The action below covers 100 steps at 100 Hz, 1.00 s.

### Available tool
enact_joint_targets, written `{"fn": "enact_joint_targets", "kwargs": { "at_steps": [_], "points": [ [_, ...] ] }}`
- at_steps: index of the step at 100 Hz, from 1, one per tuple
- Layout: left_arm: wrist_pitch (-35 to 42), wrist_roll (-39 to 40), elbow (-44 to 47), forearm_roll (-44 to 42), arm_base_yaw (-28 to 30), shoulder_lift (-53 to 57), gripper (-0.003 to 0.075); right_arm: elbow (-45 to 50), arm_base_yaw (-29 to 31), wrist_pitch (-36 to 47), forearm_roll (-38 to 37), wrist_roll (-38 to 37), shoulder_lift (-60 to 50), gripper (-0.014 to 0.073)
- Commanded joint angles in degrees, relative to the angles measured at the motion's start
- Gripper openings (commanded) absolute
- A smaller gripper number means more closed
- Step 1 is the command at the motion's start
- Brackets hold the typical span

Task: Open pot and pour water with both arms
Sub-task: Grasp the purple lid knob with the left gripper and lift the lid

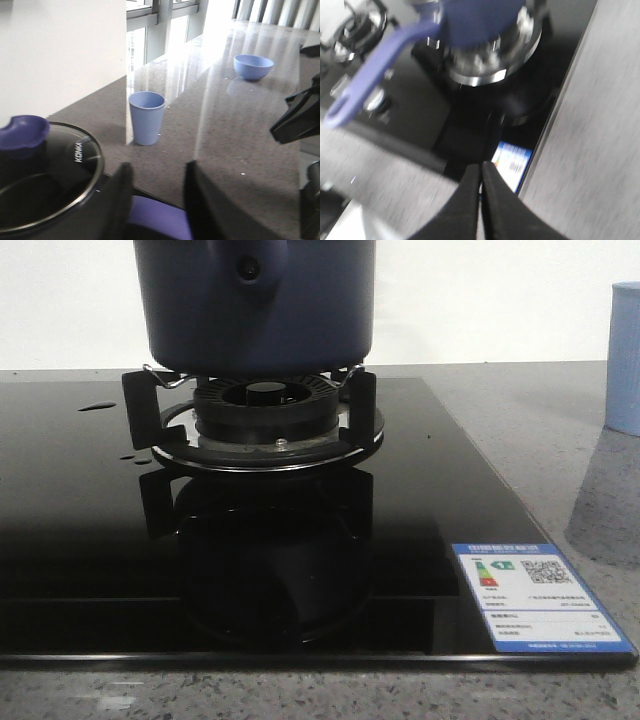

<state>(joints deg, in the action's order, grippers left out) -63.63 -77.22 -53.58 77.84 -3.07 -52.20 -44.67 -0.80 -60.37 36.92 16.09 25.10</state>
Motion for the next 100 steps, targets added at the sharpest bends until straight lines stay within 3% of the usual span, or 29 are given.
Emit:
{"fn": "enact_joint_targets", "kwargs": {
  "at_steps": [1, 7, 15, 27, 44, 56, 81, 100],
  "points": [
    [3.90, -2.06, -1.99, 4.30, -0.53, -1.02, 0.0432, -1.87, 0.14, 7.13, 1.56, 2.05, 1.11, 0.0145],
    [6.16, -2.06, -1.99, 4.59, -0.53, -2.11, 0.0512, -1.87, 0.14, 8.96, 1.47, 2.05, 1.11, 0.0269],
    [7.39, -2.18, -2.15, 5.05, -0.53, -4.14, 0.0538, -1.87, 0.14, 10.88, 1.00, 2.05, 1.11, 0.0438],
    [7.70, -7.86, -2.30, 7.28, -0.92, -7.71, 0.0538, -1.87, 0.14, 12.14, -0.16, 2.05, 1.11, 0.0555],
    [9.73, -23.93, -2.34, 15.67, -4.45, -12.89, 0.0538, -1.87, 0.14, 12.59, -1.47, 2.05, 1.11, 0.0557],
    [11.26, -31.21, -2.34, 21.22, -6.37, -16.58, 0.0538, -1.87, 0.14, 11.93, -1.47, 2.05, 1.11, 0.0550],
    [9.35, -32.15, -5.90, 24.77, -6.51, -23.20, 0.0542, -1.87, 0.14, 11.14, -1.47, 2.05, 1.11, 0.0550],
    [9.06, -32.15, -9.24, 24.35, -8.27, -26.86, 0.0614, -1.87, 0.14, 11.14, -1.47, 2.05, 1.11, 0.0550]
  ]
}}
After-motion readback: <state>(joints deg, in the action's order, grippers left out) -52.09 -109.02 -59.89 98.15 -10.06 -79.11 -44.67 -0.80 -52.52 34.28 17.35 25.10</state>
